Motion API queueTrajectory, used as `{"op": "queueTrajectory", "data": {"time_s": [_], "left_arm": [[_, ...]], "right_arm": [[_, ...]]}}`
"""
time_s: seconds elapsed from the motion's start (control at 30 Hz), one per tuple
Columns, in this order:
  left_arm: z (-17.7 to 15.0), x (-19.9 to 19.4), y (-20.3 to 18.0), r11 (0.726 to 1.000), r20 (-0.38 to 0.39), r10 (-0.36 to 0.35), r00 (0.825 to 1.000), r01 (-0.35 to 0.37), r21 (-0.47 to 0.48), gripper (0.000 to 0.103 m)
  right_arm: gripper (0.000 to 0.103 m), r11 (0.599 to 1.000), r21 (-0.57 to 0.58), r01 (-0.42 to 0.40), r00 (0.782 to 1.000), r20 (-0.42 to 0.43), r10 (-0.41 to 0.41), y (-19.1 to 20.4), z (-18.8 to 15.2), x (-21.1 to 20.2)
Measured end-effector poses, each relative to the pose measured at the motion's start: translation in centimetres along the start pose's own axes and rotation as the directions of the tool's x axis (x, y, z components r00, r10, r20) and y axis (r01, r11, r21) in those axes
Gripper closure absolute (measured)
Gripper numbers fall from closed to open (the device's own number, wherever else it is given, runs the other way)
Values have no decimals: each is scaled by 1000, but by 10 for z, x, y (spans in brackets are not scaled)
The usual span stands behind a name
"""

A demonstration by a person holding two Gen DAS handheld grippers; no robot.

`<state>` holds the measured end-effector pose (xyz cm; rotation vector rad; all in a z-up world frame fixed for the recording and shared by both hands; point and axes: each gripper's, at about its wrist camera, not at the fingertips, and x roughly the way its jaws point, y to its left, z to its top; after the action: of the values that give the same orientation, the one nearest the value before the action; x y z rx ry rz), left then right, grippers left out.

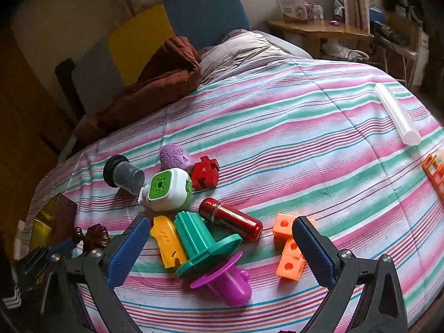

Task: Organize rigid objects
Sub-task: 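Grasp the brown spiky figure with the left gripper, then carry the brown figure into the gold tray while the right gripper grasps the yellow block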

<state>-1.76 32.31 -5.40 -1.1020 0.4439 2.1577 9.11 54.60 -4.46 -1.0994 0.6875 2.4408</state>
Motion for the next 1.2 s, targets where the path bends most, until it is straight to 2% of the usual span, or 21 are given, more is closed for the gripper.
{"op": "queueTrajectory", "data": {"time_s": [0.1, 0.17, 0.23, 0.37, 0.6, 0.73, 0.97, 1.1, 1.2], "left_arm": [[4, 6, -3, 1000, 31, 21, 999, -21, 12, 51], [5, 14, -3, 999, 26, 35, 999, -36, 10, 66], [6, 19, -3, 998, 43, 62, 997, -62, 9, 71], [6, 16, 0, 999, 76, 39, 996, -40, 17, 80], [-7, 5, 10, 1000, 115, 6, 993, -2, -30, 80], [-14, -4, 23, 993, 118, -42, 992, 54, -101, 80], [-26, -31, 34, 984, 165, -83, 983, 107, -144, 80], [-30, -54, 37, 984, 204, -93, 975, 121, -131, 80], [-34, -74, 43, 984, 238, -96, 967, 129, -125, 80]], "right_arm": [[0, 1000, -11, -16, 1000, 0, 16, 2, 0, 0], [0, 999, -22, -25, 1000, -4, 25, 4, 0, 1], [0, 999, -34, -30, 1000, -5, 30, 7, 0, 2], [0, 997, -61, -48, 999, -10, 47, 14, -1, 2], [1, 992, -97, -80, 997, -8, 80, 22, -4, 1], [8, 986, -129, -101, 995, -29, 98, 30, -6, 4], [9, 983, -144, -112, 993, -52, 106, 33, -9, 8], [24, 973, -182, -141, 989, -70, 131, 41, -12, 9], [31, 955, -264, -136, 990, -75, 120, 54, -18, 9]]}}
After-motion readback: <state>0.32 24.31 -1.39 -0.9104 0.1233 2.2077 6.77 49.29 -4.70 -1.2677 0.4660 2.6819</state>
